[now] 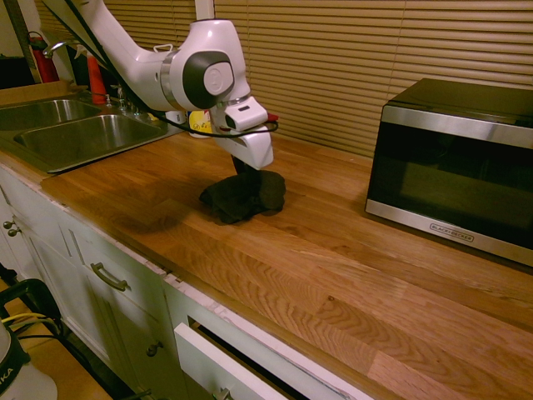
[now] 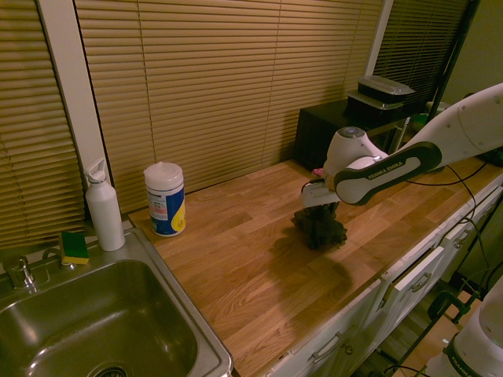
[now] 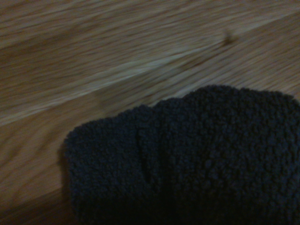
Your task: Clear the spill
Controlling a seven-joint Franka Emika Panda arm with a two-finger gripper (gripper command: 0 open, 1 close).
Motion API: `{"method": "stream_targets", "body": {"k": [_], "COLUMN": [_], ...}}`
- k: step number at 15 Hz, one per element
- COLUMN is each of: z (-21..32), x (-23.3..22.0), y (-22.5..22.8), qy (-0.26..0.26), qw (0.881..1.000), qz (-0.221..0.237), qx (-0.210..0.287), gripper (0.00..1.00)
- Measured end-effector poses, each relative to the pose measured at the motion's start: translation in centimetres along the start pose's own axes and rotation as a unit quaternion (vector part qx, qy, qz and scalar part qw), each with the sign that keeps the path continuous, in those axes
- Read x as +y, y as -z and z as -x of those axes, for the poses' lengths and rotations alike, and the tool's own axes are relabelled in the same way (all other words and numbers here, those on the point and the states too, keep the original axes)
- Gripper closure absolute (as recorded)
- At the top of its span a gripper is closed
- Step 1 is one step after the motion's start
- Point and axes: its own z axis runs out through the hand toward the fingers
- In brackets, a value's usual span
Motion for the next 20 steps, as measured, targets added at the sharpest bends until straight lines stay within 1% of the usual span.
{"method": "stream_targets", "body": {"k": [6, 11, 14, 17, 20], "z": [8.4, 13.2, 17.3, 20.3, 21.9], "x": [-4.7, -8.4, -10.4, -12.0, -12.4], "y": [2.4, 4.3, 4.6, 5.3, 5.6], "qy": [0.062, 0.099, 0.122, 0.136, 0.146], "qw": [0.998, 0.995, 0.992, 0.99, 0.989], "qz": [-0.013, -0.02, -0.02, -0.028, -0.033], "qx": [-0.008, -0.009, -0.005, -0.008, -0.007], "gripper": [1.0, 1.0, 1.0, 1.0, 1.0]}}
